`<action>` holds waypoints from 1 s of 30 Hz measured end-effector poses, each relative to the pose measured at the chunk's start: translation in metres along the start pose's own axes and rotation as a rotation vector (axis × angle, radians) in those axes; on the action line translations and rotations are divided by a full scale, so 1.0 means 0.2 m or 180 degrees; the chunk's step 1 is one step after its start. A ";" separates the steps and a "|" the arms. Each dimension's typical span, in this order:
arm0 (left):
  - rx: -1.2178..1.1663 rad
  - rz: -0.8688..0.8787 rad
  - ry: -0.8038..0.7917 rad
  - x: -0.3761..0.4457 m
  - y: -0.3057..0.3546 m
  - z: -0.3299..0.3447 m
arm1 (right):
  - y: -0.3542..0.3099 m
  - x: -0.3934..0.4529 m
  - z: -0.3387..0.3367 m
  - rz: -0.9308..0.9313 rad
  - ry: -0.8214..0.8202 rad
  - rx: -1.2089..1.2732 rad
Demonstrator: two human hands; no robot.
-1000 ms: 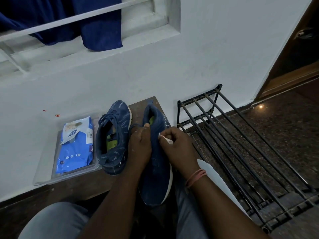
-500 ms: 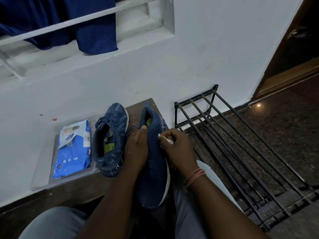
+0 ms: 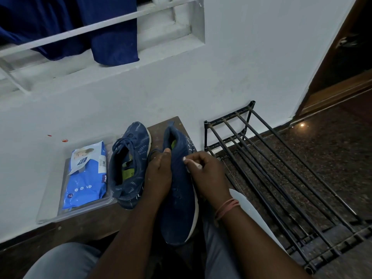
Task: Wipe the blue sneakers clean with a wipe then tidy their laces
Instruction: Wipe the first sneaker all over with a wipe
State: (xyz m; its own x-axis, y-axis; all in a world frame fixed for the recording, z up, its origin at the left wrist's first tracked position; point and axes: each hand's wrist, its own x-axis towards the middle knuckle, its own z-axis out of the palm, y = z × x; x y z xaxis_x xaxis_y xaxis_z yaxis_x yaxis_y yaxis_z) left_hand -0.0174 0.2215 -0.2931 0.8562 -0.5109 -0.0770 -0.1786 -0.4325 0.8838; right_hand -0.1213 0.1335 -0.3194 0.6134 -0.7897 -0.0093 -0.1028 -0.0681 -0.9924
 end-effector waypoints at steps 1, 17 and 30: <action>0.0070 0.0107 0.0040 0.00 0.00 0.01 | 0.01 0.00 0.00 0.0089 0.0229 -0.0093; 0.1409 0.0588 0.0229 0.06 0.23 0.05 | 0.00 0.04 -0.02 0.0168 0.0612 0.0395; 0.1551 0.0088 -0.0055 0.24 0.28 0.18 | 0.01 0.07 -0.04 0.0359 0.0866 0.0853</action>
State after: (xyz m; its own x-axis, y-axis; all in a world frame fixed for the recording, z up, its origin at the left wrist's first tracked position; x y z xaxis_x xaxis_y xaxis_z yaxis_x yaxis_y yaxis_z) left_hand -0.0038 0.1455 -0.2649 0.8405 -0.5375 -0.0679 -0.4108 -0.7140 0.5670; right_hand -0.1187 0.1182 -0.3211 0.3765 -0.9182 -0.1228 0.0724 0.1613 -0.9842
